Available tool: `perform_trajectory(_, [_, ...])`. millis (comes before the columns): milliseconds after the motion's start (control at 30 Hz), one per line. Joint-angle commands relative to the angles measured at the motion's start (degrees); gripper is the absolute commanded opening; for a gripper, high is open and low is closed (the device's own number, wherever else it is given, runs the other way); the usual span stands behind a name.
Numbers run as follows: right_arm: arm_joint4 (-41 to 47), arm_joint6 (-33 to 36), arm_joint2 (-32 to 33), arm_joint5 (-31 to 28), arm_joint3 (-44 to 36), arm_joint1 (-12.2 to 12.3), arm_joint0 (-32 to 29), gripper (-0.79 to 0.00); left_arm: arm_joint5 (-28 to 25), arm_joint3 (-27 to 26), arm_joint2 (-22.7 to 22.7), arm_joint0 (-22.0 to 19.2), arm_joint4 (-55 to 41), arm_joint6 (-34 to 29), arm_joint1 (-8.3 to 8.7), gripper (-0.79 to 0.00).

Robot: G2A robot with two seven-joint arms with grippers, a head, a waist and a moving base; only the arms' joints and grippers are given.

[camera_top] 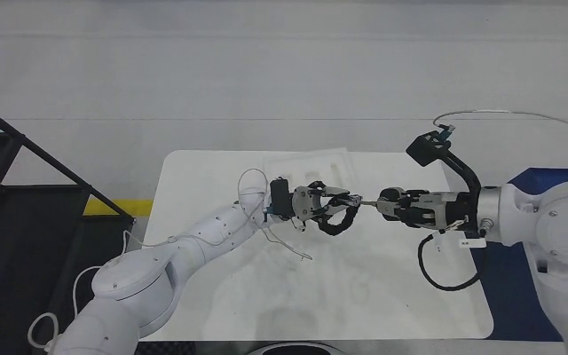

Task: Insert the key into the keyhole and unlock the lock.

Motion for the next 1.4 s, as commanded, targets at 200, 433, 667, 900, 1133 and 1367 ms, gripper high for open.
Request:
perform_trajectory(200, [-1.4,-0.1,-1.1,0.0,-0.2,0.5,0.1,-0.785,-0.6,0.7,0.0,0.2,-0.5,-0.6,-0.63,-0.785])
perform_trajectory(433, [-1.9,-0.7,-1.8,0.3,0.4,0.9,0.3,-0.785,-0.9,0.5,0.0,0.2,-0.4,-0.9,-0.89,-0.785])
perform_trajectory(667, [-2.3,-1.1,-2.0,0.3,0.6,1.3,0.4,-0.785,-1.0,0.5,0.0,0.2,-0.2,-1.0,-1.10,-0.785])
perform_trajectory(900, [-2.4,-1.6,-1.8,0.5,0.4,1.7,0.3,-0.785,-1.1,0.8,0.0,0.2,-0.1,-1.1,-1.23,-0.785])
perform_trajectory(1133, [-2.1,-1.7,-2.1,0.4,0.4,2.1,0.2,-0.785,-1.1,0.8,0.0,0.2,-0.1,-1.1,-1.32,-0.785])
perform_trajectory(1367, [-1.9,-2.0,-2.7,0.3,0.7,2.4,0.4,-0.785,-1.1,0.6,0.0,0.2,0.1,-1.1,-1.36,-0.785])
